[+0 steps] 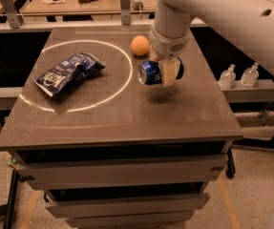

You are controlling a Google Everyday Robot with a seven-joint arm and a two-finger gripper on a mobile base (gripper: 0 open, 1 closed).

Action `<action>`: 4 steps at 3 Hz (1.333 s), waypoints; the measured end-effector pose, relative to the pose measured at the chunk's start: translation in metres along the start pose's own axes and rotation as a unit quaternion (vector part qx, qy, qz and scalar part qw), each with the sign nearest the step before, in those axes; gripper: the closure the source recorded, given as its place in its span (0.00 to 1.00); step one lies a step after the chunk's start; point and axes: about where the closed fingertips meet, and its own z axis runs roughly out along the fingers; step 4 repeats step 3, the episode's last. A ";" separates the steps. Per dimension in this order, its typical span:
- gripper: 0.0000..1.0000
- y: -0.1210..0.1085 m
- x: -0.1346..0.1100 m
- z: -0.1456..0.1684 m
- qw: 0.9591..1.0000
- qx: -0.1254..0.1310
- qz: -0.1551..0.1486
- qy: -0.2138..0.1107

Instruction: Knock pepsi can over

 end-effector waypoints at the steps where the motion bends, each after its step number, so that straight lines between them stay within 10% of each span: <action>1: 1.00 0.001 0.011 0.015 0.999 -0.002 -0.011 0.045; 3: 0.59 -0.003 0.014 0.020 0.998 -0.011 0.001 0.062; 4: 0.59 -0.003 0.014 0.020 0.998 -0.011 0.001 0.062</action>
Offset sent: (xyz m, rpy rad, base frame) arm 0.0208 -0.0129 -0.0179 -0.1514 -0.0076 -0.0861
